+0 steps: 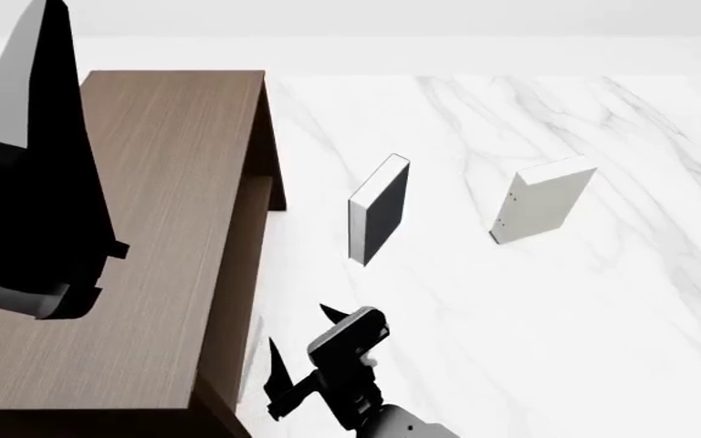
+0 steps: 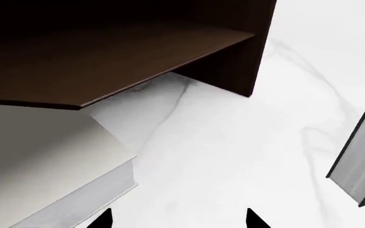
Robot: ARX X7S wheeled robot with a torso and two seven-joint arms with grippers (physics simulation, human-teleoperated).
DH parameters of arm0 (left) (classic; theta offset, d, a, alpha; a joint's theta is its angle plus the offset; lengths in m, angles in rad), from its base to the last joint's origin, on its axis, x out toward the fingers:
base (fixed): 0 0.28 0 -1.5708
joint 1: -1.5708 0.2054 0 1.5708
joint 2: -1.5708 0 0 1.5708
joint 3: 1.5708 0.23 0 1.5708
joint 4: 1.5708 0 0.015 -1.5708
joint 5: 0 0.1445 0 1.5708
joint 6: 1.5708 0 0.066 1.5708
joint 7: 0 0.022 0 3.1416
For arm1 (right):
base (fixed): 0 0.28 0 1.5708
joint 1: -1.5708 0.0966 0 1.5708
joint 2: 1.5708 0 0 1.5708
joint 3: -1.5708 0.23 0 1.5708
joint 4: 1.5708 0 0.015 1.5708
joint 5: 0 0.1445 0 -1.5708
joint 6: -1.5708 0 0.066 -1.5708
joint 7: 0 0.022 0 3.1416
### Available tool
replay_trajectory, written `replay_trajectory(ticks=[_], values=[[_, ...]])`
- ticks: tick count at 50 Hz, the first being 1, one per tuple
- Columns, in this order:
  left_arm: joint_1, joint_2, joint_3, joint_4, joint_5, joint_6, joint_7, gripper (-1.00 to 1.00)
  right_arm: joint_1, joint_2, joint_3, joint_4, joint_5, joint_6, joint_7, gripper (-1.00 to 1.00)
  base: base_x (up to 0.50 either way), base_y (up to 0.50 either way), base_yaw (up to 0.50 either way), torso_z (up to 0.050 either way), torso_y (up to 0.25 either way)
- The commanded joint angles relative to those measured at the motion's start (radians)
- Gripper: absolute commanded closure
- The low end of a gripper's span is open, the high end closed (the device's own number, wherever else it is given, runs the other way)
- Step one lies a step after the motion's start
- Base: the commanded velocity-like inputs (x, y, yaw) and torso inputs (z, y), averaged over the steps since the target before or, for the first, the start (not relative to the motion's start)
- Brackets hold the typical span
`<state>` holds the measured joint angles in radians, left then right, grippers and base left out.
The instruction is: Pick up the book on the right and place it under the cabinet shelf.
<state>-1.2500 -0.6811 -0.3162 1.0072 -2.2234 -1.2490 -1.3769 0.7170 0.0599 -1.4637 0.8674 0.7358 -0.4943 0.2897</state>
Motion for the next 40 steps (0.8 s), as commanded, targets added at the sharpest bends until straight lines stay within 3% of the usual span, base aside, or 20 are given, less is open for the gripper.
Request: replay_trajectory(ticks=[1, 16, 40], values=[[-0.019, -0.005, 0.019, -0.002, -0.005, 0.011, -0.010, -1.00, -0.006, 0.117, 0.061, 0.062, 0.065, 0.067, 0.192, -1.00, 0.00, 0.00, 0.00, 0.000, 0.000], [-0.027, -0.003, 0.031, -0.006, -0.003, 0.013, -0.013, -1.00, -0.006, 0.250, 0.071, -0.146, 0.083, 0.104, 0.270, -1.00, 0.00, 0.00, 0.00, -0.001, -0.002], [0.023, 0.007, 0.010, -0.003, 0.016, -0.006, -0.004, -1.00, 0.062, 0.569, 0.067, -0.785, 0.068, 0.202, 0.475, -1.00, 0.00, 0.00, 0.00, 0.000, 0.019]])
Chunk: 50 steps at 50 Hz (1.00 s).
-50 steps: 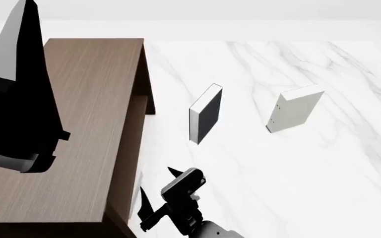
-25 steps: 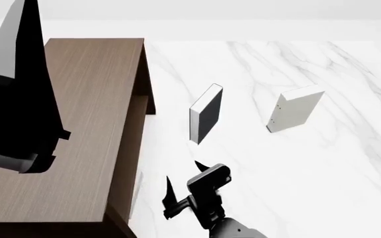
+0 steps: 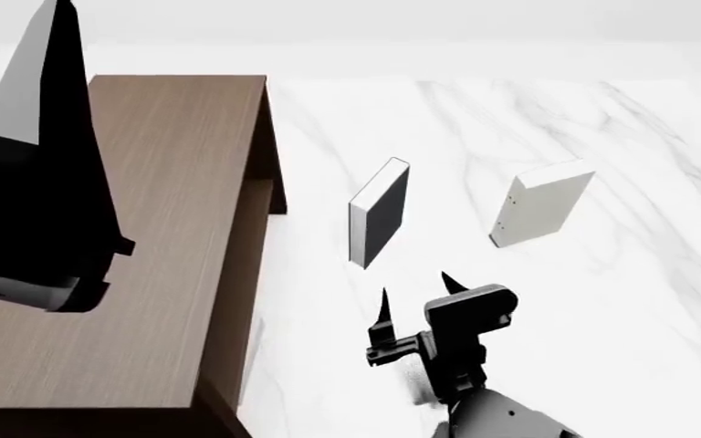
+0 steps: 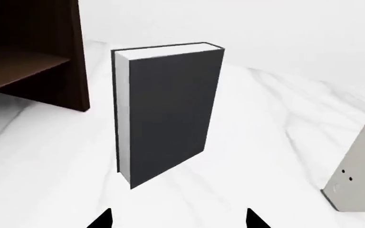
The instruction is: Pick up the book on the right and place it under the cabinet shelf.
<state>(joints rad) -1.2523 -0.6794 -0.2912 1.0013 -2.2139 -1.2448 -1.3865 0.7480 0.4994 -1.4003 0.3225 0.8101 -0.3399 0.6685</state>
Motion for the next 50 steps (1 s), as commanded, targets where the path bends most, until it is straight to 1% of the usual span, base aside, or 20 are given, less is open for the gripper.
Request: replay_trajectory(ticks=[1, 15, 25, 40, 50], values=[[0.028, 0.005, -0.017, 0.004, 0.006, -0.011, 0.006, -1.00, 0.034, 0.138, 0.004, -0.258, -0.008, 0.051, 0.102, -1.00, 0.00, 0.00, 0.00, 0.000, 0.107], [0.026, 0.002, -0.016, 0.005, -0.004, -0.007, -0.005, -1.00, 0.058, 0.205, 0.009, -0.398, -0.019, 0.077, 0.144, -1.00, 0.00, 0.00, 0.00, 0.000, 0.110], [0.051, 0.014, -0.033, 0.010, 0.002, -0.020, 0.003, -1.00, 0.087, 0.250, 0.015, -0.498, -0.015, 0.106, 0.166, -1.00, 0.00, 0.00, 0.00, 0.000, 0.135], [0.098, 0.054, -0.084, 0.005, 0.026, -0.070, 0.036, -1.00, 0.179, 0.348, 0.040, -0.693, 0.006, 0.197, 0.218, -1.00, 0.00, 0.00, 0.00, 0.000, 0.149], [0.142, 0.090, -0.142, -0.004, 0.056, -0.125, 0.079, -1.00, 0.249, 0.406, 0.066, -0.802, 0.036, 0.258, 0.246, -1.00, 0.00, 0.00, 0.00, 0.000, 0.165]])
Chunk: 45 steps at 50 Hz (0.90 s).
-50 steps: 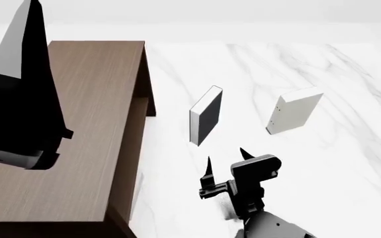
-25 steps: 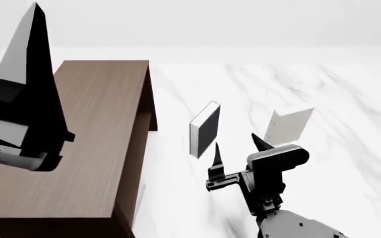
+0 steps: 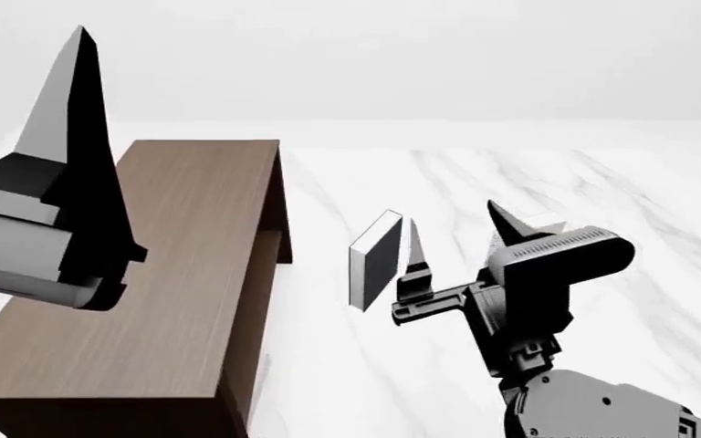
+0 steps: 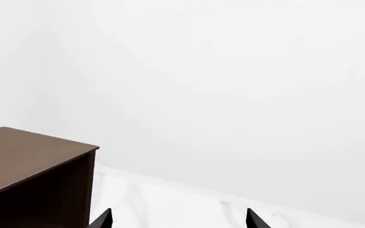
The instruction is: Pick up the book on the right and place it under the cabinet shelf.
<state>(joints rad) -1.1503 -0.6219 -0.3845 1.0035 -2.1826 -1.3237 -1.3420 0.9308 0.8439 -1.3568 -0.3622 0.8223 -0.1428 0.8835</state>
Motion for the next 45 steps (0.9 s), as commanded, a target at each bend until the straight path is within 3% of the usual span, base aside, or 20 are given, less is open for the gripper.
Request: replay_trajectory(ticks=[1, 13, 19, 25, 45], values=[[0.044, 0.036, -0.051, -0.005, 0.025, -0.047, 0.036, -1.00, 0.070, 0.066, 0.024, -0.125, 0.026, 0.065, 0.034, -1.00, 0.00, 0.00, 0.00, 0.000, 0.164], [0.119, 0.149, -0.149, -0.010, 0.103, -0.160, 0.135, -1.00, 0.129, 0.120, 0.050, -0.217, 0.062, 0.115, 0.054, -1.00, 0.00, 0.00, 0.00, 0.000, 0.173], [0.155, 0.212, -0.215, 0.000, 0.192, -0.239, 0.243, -1.00, 0.157, 0.142, 0.067, -0.246, 0.087, 0.132, 0.060, -1.00, 0.00, 0.00, 0.00, 0.000, 0.175], [0.214, 0.220, -0.253, 0.040, 0.356, -0.240, 0.417, -1.00, 0.201, 0.167, 0.094, -0.278, 0.127, 0.155, 0.069, -1.00, 0.00, 0.00, 0.00, 0.000, 0.198], [0.247, 0.230, -0.244, 0.044, 0.497, -0.246, 0.518, -1.00, 0.329, 0.257, 0.171, -0.387, 0.215, 0.221, 0.095, -1.00, 0.00, 0.00, 0.00, 0.000, 0.184]])
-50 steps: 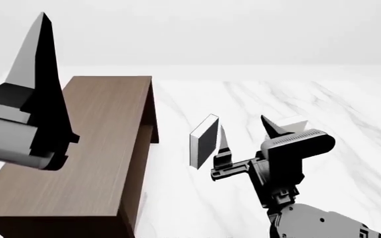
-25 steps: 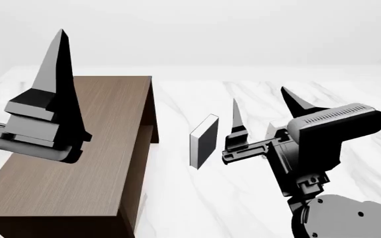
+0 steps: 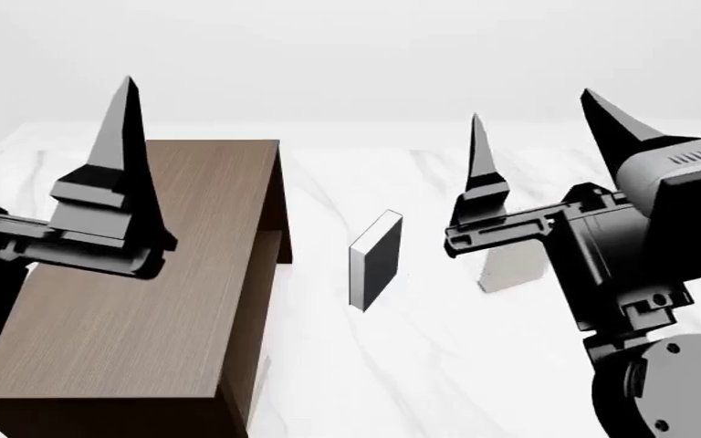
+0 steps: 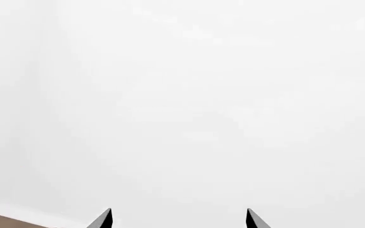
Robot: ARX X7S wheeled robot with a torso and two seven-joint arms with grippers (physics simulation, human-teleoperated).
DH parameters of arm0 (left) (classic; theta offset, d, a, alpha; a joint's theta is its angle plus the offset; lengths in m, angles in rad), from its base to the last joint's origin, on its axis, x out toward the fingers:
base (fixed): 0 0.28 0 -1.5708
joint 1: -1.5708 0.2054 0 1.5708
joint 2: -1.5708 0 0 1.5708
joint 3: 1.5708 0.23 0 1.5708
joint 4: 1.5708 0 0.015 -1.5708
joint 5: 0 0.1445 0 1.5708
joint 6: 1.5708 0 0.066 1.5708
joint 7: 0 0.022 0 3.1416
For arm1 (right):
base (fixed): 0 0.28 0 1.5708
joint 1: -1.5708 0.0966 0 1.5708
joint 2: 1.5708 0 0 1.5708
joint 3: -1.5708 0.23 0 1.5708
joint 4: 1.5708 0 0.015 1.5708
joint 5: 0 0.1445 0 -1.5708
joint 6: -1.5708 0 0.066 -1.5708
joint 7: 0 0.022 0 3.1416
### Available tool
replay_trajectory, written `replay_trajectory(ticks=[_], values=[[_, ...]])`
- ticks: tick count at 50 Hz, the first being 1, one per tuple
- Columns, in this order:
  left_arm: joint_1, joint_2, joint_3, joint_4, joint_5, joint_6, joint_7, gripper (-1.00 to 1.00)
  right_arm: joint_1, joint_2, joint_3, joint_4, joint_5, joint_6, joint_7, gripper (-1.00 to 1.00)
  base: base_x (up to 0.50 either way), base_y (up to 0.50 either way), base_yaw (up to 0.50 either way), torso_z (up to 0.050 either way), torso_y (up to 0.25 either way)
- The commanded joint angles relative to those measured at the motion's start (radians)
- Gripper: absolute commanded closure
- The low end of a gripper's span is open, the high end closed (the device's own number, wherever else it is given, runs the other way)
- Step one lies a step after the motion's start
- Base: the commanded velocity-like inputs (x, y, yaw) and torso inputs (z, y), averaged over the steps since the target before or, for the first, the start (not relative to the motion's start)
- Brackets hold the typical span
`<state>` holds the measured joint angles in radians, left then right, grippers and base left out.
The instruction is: Pick up the book on the right and place it under the cabinet shelf.
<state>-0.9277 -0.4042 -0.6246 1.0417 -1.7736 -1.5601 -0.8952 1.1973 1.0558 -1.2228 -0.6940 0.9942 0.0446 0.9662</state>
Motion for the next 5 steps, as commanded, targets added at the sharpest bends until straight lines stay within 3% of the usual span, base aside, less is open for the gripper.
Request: replay_trajectory(ticks=[1, 5], values=[[0.024, 0.012, -0.003, 0.005, 0.090, -0.009, 0.072, -1.00, 0.069, 0.050, 0.042, -0.061, 0.048, 0.035, 0.014, -1.00, 0.00, 0.00, 0.00, 0.000, 0.121], [0.024, 0.013, -0.004, 0.005, 0.092, -0.009, 0.075, -1.00, 0.099, 0.069, 0.061, -0.088, 0.073, 0.049, 0.022, -1.00, 0.00, 0.00, 0.00, 0.000, 0.118]])
